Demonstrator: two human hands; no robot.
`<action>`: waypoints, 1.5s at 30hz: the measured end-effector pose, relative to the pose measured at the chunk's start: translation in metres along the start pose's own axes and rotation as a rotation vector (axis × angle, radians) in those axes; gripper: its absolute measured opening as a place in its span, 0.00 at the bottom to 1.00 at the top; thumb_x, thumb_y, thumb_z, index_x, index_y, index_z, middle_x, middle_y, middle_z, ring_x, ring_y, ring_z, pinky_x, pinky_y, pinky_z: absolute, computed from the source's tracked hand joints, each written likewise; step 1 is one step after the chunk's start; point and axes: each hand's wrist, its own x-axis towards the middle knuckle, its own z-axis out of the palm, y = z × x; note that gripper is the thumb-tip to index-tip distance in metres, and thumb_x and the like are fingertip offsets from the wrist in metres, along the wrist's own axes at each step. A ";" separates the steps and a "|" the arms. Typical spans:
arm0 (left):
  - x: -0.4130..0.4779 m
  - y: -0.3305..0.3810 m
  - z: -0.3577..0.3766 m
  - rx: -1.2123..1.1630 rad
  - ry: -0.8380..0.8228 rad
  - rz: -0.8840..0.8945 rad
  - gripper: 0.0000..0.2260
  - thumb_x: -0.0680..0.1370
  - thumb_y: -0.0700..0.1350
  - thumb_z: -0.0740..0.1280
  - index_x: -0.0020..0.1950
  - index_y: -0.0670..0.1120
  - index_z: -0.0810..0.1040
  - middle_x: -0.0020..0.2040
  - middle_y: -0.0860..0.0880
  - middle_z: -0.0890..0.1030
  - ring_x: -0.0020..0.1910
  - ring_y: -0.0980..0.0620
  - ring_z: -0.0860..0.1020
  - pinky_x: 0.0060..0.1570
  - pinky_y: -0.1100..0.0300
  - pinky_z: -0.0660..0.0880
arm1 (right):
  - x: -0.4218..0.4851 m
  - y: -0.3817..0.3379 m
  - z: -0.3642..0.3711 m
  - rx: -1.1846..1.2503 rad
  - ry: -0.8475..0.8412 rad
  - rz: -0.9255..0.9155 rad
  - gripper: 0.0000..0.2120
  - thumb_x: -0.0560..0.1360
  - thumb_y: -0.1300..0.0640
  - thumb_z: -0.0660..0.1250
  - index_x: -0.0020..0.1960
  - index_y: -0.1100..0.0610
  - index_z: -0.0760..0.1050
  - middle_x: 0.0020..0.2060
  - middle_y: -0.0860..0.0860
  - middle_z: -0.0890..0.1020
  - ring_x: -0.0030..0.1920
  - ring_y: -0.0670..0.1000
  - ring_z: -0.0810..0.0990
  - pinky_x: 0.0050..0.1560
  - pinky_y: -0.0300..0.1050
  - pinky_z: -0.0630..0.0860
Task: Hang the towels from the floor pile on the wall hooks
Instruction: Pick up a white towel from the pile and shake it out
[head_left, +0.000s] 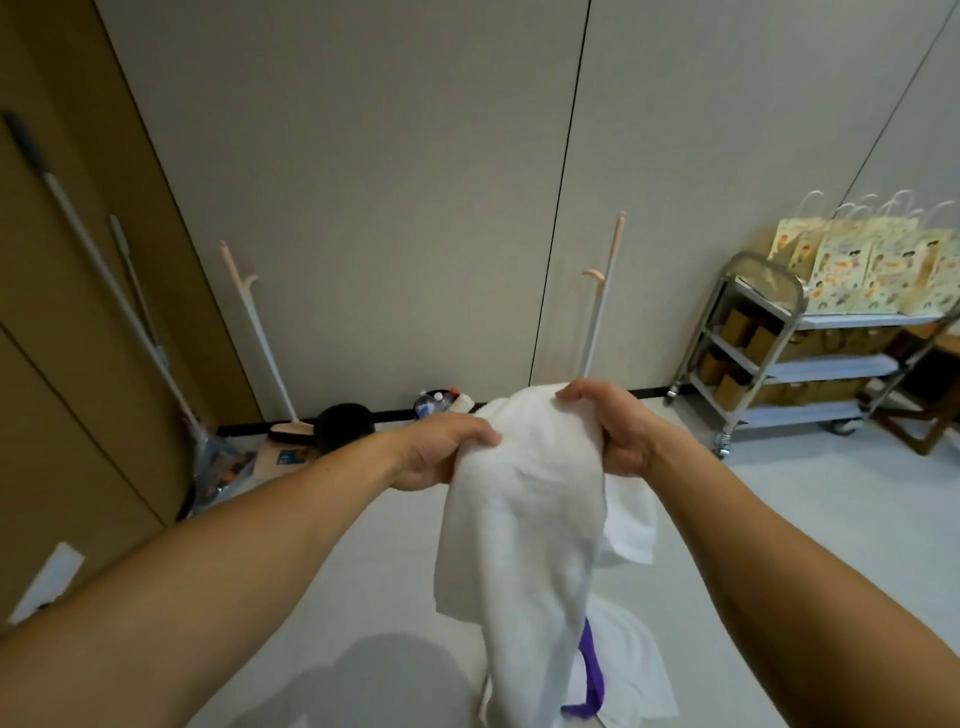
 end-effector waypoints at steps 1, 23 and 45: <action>-0.004 0.002 -0.009 -0.037 -0.001 0.006 0.19 0.75 0.43 0.66 0.66 0.42 0.75 0.63 0.42 0.79 0.61 0.44 0.77 0.64 0.50 0.70 | 0.000 0.001 0.003 0.001 0.019 -0.001 0.32 0.66 0.59 0.71 0.68 0.65 0.69 0.59 0.64 0.80 0.58 0.64 0.80 0.57 0.62 0.77; -0.073 0.049 -0.116 -0.368 0.545 0.283 0.16 0.77 0.43 0.67 0.63 0.38 0.76 0.57 0.38 0.80 0.55 0.40 0.80 0.56 0.46 0.77 | 0.023 0.016 0.032 0.143 -0.282 -0.100 0.21 0.67 0.47 0.75 0.54 0.59 0.84 0.53 0.57 0.84 0.53 0.57 0.83 0.54 0.52 0.80; -0.080 -0.003 -0.143 0.268 0.960 0.006 0.08 0.75 0.44 0.67 0.48 0.40 0.76 0.43 0.40 0.79 0.39 0.43 0.78 0.32 0.58 0.74 | 0.020 0.012 -0.009 -0.104 0.118 -0.121 0.10 0.74 0.60 0.71 0.53 0.64 0.77 0.50 0.55 0.80 0.48 0.55 0.79 0.42 0.47 0.76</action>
